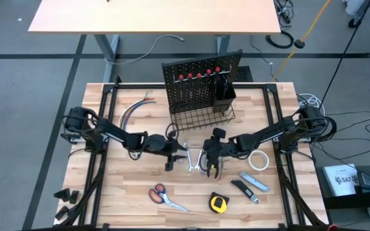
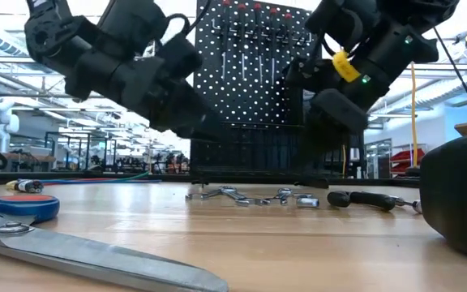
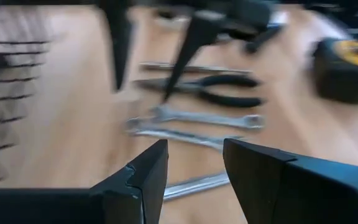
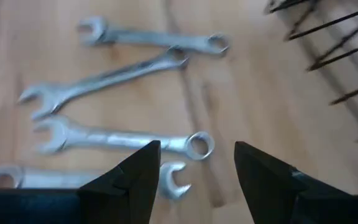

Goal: Hang tools onto peg board
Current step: Put the wrench into the black bin on the pegboard

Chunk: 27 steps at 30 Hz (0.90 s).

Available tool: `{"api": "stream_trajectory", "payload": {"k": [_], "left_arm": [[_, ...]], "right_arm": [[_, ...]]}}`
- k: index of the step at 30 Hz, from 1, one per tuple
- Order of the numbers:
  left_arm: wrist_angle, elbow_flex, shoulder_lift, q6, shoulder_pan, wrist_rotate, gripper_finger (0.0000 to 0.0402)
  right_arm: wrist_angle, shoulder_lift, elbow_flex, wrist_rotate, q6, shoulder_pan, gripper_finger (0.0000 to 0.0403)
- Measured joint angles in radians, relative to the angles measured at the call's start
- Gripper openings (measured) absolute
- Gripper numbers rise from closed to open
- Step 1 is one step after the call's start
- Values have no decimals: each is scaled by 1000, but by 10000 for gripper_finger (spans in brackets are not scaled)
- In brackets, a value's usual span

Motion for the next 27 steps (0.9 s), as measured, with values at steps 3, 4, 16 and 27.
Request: {"api": "stream_trajectory", "payload": {"k": [3,4,16,27], "left_arm": [[-4,19,19,49,-26,90,162],[-13,20,24,65,-34,100,162],[18,40,46,78,-62,246,162],[-154,313,248,283,-154,32,112]], "right_arm": [[-7,0,0,-87,-20,2,196],[-6,0,0,-106,-24,5,196],[19,0,0,-246,-53,63,167],[6,0,0,-249,-91,63,13]]}}
